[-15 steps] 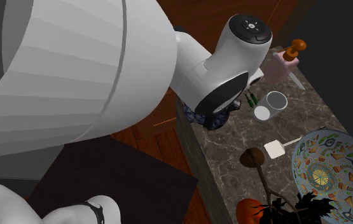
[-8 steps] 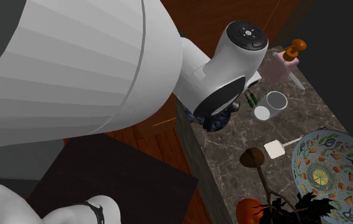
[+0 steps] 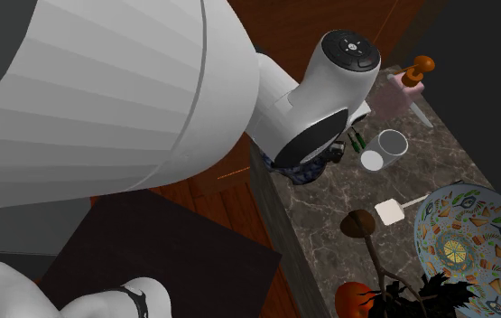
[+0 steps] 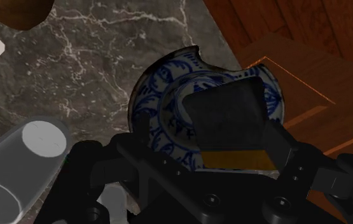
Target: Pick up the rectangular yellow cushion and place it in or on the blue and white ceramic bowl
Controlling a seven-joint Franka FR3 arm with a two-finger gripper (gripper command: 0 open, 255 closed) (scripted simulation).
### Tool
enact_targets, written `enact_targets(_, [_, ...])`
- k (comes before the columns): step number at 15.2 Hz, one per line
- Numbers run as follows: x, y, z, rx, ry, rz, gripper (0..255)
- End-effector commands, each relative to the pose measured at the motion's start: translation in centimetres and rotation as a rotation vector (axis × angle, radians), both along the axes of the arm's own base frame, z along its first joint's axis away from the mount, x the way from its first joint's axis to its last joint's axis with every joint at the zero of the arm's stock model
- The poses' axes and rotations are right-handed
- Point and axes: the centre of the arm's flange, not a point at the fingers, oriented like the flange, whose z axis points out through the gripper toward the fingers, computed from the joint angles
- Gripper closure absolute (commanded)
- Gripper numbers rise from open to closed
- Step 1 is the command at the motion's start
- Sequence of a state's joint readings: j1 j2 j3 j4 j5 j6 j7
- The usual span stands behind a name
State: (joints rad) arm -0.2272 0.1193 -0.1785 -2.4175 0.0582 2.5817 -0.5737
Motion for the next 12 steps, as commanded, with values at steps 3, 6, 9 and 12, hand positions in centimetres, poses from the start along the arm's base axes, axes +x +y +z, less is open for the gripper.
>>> enact_targets(3, [-0.1, 0.0, 2.6, 0.0, 0.0, 0.0, 0])
enact_targets(6, [-0.2, 0.1, 5.0, 0.0, 0.0, 0.0, 0])
enact_targets(9, [-0.2, 0.1, 5.0, 0.0, 0.0, 0.0, 0])
enact_targets(12, [-0.2, 0.1, 5.0, 0.0, 0.0, 0.0, 0])
